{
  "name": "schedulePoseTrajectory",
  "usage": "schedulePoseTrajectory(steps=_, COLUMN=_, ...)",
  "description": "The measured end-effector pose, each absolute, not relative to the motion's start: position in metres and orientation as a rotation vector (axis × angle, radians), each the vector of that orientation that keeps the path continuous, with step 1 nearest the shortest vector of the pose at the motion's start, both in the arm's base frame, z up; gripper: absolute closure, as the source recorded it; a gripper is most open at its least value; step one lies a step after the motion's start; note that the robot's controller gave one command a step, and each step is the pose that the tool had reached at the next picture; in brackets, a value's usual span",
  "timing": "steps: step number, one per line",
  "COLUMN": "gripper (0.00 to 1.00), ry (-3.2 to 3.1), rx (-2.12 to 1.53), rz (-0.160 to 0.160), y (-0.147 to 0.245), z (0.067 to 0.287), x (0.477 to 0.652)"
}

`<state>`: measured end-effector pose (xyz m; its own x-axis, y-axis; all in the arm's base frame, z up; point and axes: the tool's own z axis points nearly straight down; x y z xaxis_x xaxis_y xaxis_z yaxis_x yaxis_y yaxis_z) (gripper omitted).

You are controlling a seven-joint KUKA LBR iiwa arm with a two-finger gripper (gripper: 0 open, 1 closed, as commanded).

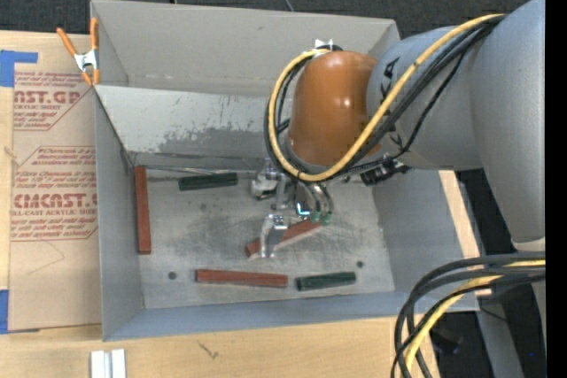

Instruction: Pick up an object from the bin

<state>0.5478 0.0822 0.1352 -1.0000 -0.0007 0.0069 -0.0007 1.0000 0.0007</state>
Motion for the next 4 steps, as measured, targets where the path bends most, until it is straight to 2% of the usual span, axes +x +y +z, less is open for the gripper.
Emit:
schedulePoseTrajectory(steps=1, gripper=0.0, ry=-3.142, rx=0.0, rz=-0.002, y=0.082, z=0.139, x=0.55)
schedulePoseTrajectory(steps=2, gripper=0.0, ry=-3.144, rx=0.122, rz=-0.001, y=0.037, z=0.076, x=0.553)
schedulePoseTrajectory(steps=3, gripper=0.0, ry=-3.148, rx=0.125, rz=-0.003, y=0.039, z=0.082, x=0.554)
schedulePoseTrajectory(steps=4, gripper=0.0, ry=-3.144, rx=0.125, rz=-0.003, y=0.039, z=0.078, x=0.554)
